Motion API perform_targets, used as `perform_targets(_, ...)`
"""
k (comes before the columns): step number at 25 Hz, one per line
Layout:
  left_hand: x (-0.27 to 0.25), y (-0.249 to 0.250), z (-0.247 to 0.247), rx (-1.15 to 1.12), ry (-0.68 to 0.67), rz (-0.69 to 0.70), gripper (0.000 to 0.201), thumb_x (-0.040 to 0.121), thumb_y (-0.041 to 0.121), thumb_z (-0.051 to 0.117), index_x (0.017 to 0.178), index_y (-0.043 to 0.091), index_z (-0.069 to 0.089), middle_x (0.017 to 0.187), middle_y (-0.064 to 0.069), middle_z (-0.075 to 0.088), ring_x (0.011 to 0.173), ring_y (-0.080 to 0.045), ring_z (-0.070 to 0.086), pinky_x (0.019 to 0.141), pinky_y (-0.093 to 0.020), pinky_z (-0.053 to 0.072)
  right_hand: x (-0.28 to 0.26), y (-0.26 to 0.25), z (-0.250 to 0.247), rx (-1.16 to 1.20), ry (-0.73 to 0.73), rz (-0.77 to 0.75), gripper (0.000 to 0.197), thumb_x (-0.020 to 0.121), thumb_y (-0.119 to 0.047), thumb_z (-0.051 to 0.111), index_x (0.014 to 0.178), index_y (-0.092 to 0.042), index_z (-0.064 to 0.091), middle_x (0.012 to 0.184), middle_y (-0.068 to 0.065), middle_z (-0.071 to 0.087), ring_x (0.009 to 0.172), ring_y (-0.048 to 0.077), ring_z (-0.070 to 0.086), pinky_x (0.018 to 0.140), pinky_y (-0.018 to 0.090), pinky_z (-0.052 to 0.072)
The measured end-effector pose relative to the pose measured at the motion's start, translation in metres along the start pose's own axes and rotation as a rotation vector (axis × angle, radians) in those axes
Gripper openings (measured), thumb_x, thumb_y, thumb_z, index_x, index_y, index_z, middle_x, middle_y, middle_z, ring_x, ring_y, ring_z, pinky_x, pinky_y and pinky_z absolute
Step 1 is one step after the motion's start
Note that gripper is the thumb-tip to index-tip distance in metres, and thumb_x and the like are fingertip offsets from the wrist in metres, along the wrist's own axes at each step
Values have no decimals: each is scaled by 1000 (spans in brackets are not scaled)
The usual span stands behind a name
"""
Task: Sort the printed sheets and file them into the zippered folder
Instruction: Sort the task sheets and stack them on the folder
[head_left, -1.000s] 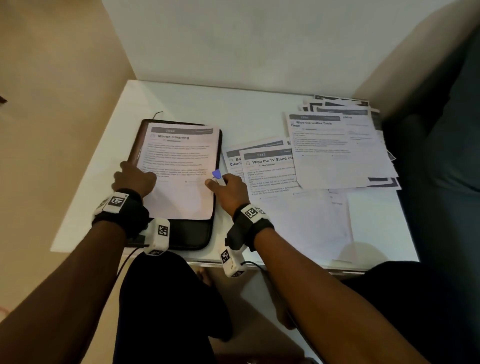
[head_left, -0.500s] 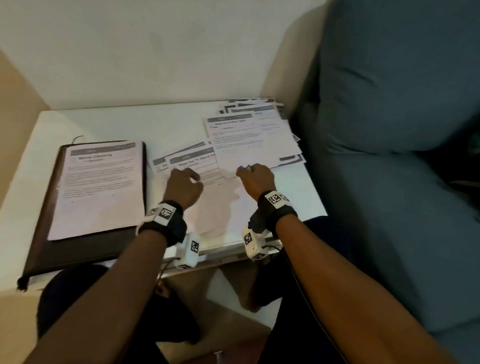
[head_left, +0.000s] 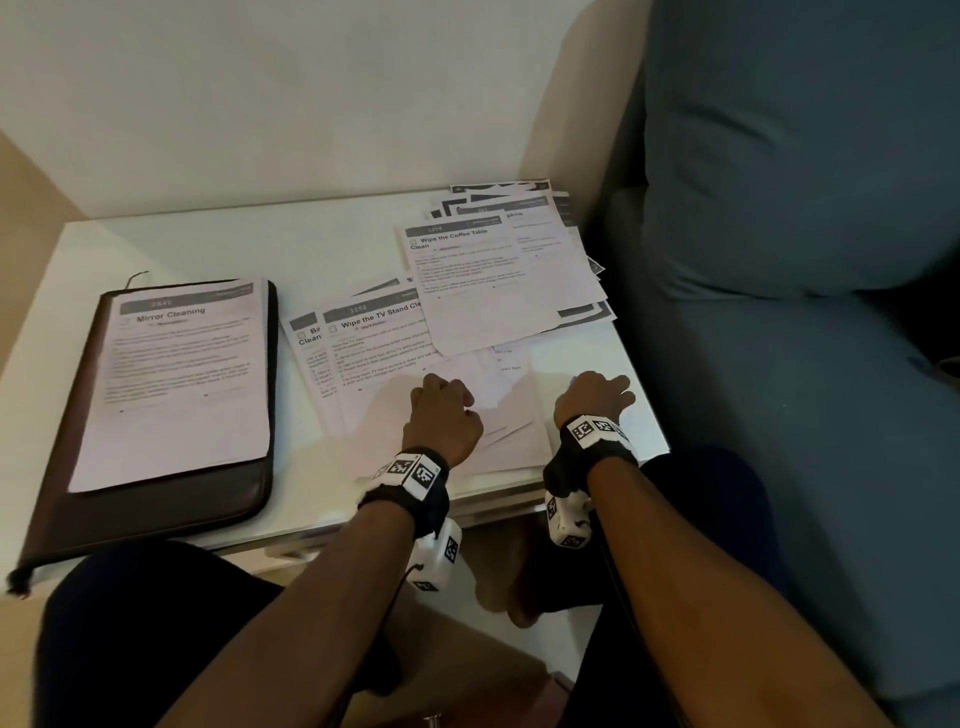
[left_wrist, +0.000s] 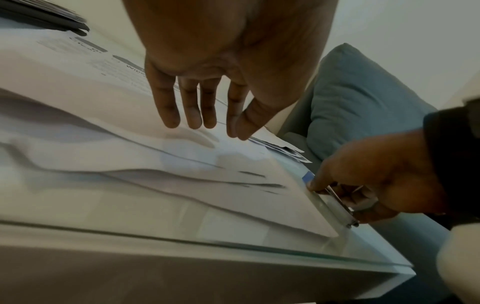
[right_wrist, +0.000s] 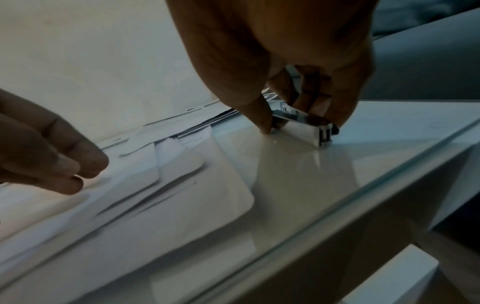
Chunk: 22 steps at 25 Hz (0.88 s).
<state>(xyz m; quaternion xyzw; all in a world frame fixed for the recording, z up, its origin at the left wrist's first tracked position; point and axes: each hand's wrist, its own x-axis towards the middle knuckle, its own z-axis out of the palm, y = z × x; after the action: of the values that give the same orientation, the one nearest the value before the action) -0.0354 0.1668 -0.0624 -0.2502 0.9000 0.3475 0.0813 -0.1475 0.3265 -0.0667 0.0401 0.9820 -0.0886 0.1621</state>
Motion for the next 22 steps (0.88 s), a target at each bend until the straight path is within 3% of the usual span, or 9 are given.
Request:
perform_targets(2, -3, -6, -10, -23, 24, -2, 25, 96, 18, 58, 119, 16, 64, 134, -5, 45, 129, -26, 40, 99, -47, 48, -6, -8, -7, 94, 23, 111, 55, 94, -21, 57, 140, 6, 42, 142, 18, 40, 133, 37, 34, 99, 51, 41)
perform_targets(4, -6, -19, -23, -27, 54, -23, 24, 96, 17, 57, 119, 16, 64, 135, -4, 45, 129, -25, 40, 99, -45, 47, -12, -22, -7, 159, 82, 67, 72, 88, -23, 62, 148, 0, 30, 149, 16, 29, 138, 35, 29, 99, 56, 43)
perform_targets(7, -8, -44, -42, -9, 88, -54, 27, 95, 16, 58, 122, 15, 65, 137, -6, 45, 131, -28, 40, 100, -45, 46, -17, -48, -4, 179, 93, -156, 56, 90, -23, 58, 139, -3, 39, 145, 15, 33, 135, 34, 32, 93, 52, 45)
perform_targets(11, -10, -77, -65, 13, 143, -163, 38, 93, 17, 60, 130, 14, 60, 143, -9, 40, 136, -32, 34, 97, -47, 47, -29, -89, 14, 153, -34, -327, 48, 96, -28, 55, 135, -1, 45, 140, 18, 39, 132, 37, 37, 99, 49, 43)
perform_targets(16, -14, -122, -65, -30, 116, -173, 60, 92, 28, 65, 149, 19, 46, 168, -9, 17, 155, -31, 11, 118, -54, 34, -45, -114, 40, 79, -91, -280, 79, 93, -51, 63, 148, -3, 33, 153, 17, 29, 143, 36, 27, 103, 57, 43)
perform_targets(20, -15, -135, -60, 11, 87, -106, 73, 93, 33, 65, 158, 21, 34, 171, -9, 17, 157, -30, 8, 120, -56, 31, -47, -115, 43, 97, -86, -251, 88, 88, -57, 69, 149, -5, 32, 151, 16, 33, 142, 36, 30, 102, 59, 43)
perform_targets(22, -15, -137, -61, 30, 59, -88, 78, 88, 43, 60, 158, 22, 34, 170, -8, 22, 157, -29, 12, 120, -57, 31, -47, -113, 42, 117, -92, -239, 90, 86, -57, 70, 149, -5, 32, 150, 16, 34, 142, 36, 30, 102, 59, 43)
